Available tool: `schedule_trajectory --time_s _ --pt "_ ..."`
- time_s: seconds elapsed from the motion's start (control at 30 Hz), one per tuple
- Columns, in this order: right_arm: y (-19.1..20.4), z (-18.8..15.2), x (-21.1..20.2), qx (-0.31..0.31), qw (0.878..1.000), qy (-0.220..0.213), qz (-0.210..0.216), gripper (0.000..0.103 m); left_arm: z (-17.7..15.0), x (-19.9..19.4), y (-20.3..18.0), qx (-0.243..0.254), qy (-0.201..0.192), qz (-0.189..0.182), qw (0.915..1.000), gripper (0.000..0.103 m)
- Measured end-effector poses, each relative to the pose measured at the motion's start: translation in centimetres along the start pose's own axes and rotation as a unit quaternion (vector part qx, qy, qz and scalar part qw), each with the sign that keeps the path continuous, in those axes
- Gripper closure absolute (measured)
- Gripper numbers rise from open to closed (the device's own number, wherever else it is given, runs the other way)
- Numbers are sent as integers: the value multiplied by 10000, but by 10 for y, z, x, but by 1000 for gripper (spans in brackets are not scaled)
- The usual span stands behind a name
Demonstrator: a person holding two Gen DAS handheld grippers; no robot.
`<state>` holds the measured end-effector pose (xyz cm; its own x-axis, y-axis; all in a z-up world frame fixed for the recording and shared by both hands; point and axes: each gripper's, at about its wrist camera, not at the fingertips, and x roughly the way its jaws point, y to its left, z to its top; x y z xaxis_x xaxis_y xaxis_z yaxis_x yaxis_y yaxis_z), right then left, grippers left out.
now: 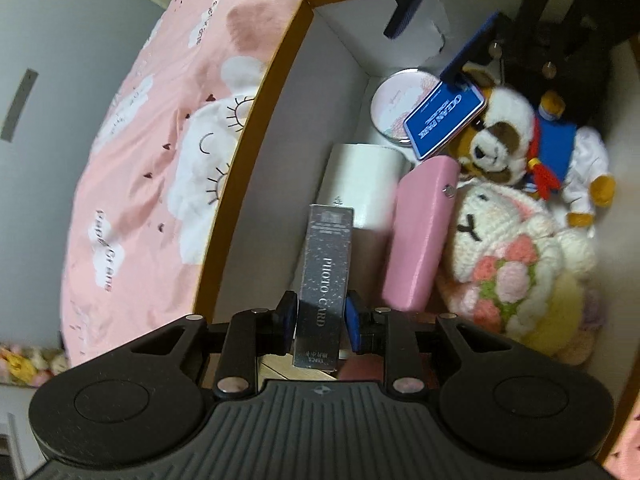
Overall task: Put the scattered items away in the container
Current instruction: 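Lower the PHOTO CARD box into the box and open the left gripper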
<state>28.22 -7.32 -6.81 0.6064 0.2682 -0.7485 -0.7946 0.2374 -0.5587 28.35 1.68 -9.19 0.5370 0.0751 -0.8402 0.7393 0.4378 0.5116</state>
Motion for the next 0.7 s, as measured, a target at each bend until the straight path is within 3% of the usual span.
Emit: schedule_trajectory --time_s 0.2,0.33,0.7 --pt "0 -1 0 102 9999 3 -27 67 -2 -5 8 -217 33 -389 9990 75" --pt "0 0 1 169 9999 -5 -36 67 -5 -7 6 -245 7 -355 9991 76" --pt "10 -7 -14 257 9996 35 -89 67 2 -22 -1 417 -385 -411 9975 76"
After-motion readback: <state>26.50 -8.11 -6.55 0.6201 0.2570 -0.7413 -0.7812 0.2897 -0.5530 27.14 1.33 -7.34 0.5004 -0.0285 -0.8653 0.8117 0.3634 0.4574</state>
